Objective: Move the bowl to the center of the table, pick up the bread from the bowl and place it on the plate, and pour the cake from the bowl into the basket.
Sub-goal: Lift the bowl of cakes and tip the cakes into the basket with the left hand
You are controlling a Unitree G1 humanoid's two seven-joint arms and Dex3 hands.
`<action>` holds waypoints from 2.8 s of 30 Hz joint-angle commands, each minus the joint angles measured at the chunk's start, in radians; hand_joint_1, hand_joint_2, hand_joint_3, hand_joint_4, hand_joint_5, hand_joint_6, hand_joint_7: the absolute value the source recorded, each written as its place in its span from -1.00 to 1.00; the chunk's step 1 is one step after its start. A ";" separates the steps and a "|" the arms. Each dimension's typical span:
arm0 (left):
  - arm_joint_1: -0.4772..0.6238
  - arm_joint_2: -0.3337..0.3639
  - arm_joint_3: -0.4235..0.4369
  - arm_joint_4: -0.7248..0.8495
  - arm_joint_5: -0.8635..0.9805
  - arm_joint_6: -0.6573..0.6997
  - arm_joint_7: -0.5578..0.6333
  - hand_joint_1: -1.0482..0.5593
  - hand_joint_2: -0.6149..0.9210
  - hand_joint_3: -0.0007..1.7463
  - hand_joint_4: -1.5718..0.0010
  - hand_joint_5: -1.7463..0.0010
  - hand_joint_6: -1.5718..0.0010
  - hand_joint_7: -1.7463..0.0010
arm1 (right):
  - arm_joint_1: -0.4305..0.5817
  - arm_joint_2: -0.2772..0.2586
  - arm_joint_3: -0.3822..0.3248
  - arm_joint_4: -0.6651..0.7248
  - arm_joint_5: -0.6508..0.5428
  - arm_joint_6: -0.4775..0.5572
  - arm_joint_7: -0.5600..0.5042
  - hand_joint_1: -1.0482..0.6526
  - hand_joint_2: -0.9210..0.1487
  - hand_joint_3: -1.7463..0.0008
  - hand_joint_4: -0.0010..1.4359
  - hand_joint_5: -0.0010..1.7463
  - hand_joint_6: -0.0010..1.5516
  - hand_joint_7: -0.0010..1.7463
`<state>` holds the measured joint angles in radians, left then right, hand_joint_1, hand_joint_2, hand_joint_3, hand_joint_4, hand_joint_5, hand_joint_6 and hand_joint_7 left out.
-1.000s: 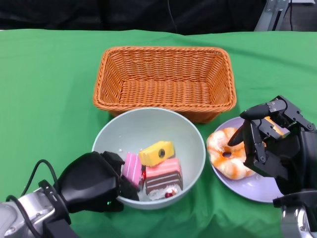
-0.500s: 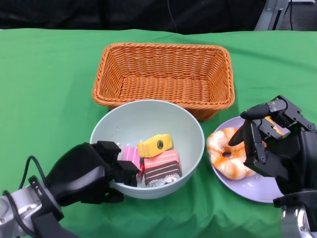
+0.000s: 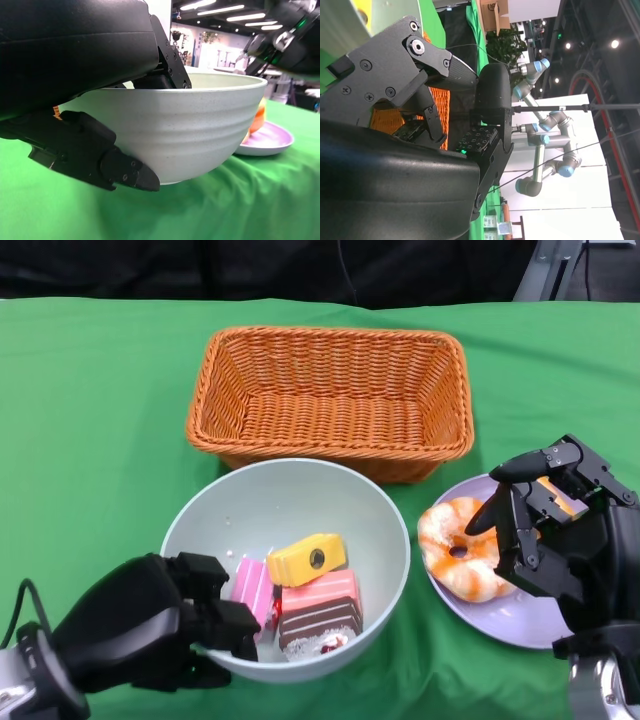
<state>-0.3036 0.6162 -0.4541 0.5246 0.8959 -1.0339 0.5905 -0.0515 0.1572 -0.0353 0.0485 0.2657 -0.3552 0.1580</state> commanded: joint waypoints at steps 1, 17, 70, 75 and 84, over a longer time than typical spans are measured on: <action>0.022 0.024 0.047 -0.057 -0.049 -0.030 -0.021 0.15 0.58 -0.10 -0.14 -0.65 -0.23 -0.13 | -0.008 -0.012 -0.007 -0.005 0.007 0.012 0.003 0.04 -0.22 -0.21 0.15 0.75 0.07 0.29; 0.077 -0.013 0.182 -0.180 -0.141 -0.064 -0.140 0.20 0.25 0.40 -0.10 -0.76 -0.21 -0.19 | -0.017 -0.013 -0.008 0.026 -0.012 0.004 0.000 0.06 -0.28 -0.17 0.11 0.76 0.06 0.28; -0.412 -0.274 0.221 0.302 -0.394 -0.088 -0.419 0.11 0.54 0.21 0.08 -0.95 0.08 -0.59 | 0.026 -0.019 0.108 0.251 -0.126 -0.169 0.109 0.06 -0.45 0.00 0.03 0.78 -0.13 0.48; -0.414 -0.275 0.221 0.300 -0.388 -0.087 -0.417 0.11 0.56 0.18 0.09 -0.95 0.07 -0.55 | 0.021 -0.013 0.105 0.263 -0.124 -0.182 0.104 0.07 -0.43 -0.02 0.04 0.79 -0.12 0.50; -0.417 -0.275 0.221 0.306 -0.384 -0.092 -0.412 0.12 0.57 0.14 0.10 -0.96 0.07 -0.54 | 0.023 -0.011 0.106 0.262 -0.125 -0.180 0.101 0.08 -0.39 -0.07 0.03 0.79 -0.12 0.50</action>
<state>-0.6913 0.3368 -0.2535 0.8272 0.5084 -1.1057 0.1435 -0.0287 0.1541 0.0767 0.3062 0.1402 -0.5223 0.2638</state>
